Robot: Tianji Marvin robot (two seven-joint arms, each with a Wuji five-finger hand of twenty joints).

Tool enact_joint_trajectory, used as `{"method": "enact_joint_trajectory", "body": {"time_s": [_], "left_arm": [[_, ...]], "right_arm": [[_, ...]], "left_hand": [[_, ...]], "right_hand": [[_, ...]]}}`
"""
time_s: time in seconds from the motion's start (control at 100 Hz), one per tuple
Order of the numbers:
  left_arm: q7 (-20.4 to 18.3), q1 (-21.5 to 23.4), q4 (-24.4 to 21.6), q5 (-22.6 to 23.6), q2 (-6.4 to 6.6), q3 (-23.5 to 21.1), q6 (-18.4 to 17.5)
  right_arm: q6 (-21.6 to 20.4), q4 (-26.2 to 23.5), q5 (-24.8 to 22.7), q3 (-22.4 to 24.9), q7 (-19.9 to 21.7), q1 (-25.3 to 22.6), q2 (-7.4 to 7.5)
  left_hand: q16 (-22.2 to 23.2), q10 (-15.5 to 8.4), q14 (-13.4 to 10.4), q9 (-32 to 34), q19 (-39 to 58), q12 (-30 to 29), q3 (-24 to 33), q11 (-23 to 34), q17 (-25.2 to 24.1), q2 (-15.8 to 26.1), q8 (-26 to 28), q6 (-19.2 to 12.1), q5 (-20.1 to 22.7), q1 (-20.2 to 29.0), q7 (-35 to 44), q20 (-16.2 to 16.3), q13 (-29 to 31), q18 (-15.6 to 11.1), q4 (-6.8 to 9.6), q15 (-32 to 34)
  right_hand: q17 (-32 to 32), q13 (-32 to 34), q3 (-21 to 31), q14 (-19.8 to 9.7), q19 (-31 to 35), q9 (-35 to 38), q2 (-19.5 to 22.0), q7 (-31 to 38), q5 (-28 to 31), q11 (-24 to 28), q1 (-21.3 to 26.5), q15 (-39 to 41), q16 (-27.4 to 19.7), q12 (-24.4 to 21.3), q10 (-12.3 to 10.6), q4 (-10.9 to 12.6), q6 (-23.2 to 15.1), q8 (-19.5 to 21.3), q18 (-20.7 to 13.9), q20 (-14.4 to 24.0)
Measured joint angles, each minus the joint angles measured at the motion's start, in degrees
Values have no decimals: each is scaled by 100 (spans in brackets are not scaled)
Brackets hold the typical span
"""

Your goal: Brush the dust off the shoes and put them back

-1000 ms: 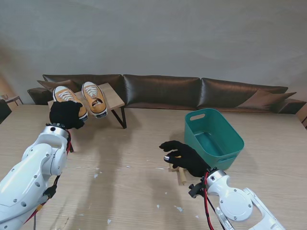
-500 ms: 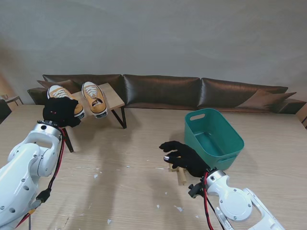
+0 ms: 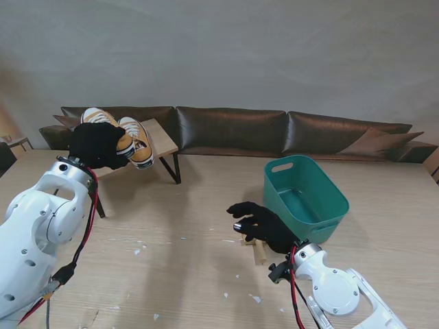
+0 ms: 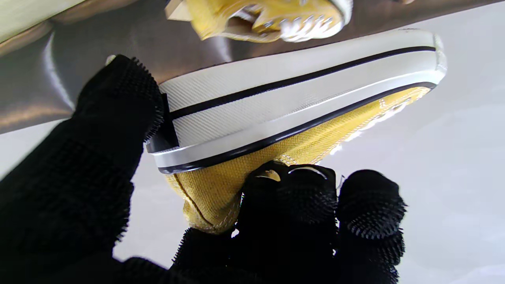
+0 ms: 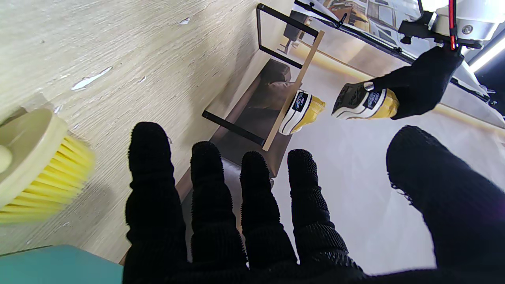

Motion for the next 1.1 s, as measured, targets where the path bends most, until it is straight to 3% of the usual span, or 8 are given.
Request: {"method": "enact_joint_trajectory", "body": {"time_s": [0.54,0.72,1.1], "left_arm": [[-361,-965,5,-722,-11,1246,-547],[-451,-1247,144,-1239,-39,1695,-709],[-635,-1310,447,-1804,-124,2112,-1198]], "right_arm": [[-15,100,-1,-10,-103,70,-36],[-19,134,3,2,-135,97,-46],[-16,198,22,41,-185,142,-64]], "left_hand": [[9,-7,-1,5,0,77,0,-6,1,0,0,24,8,0,0,-3,-4,0,0,-2],[16,-11,-4,7,0,91,0,-6,1,0,0,25,13,0,0,-5,-4,0,0,-2],[75,-26,-21,7,-1,158,0,-19,-64,0,-1,33,13,0,0,-5,-11,-4,0,-30]], "right_hand": [[0,0,0,0,-2,0,1,2,1,1,0,3,0,0,5,0,0,-15,0,4],[0,0,0,1,-10,0,1,3,1,1,0,3,0,0,7,0,1,-16,0,11],[0,0,0,2,-12,0,2,4,1,3,0,3,0,0,9,0,2,-16,0,21]]}}
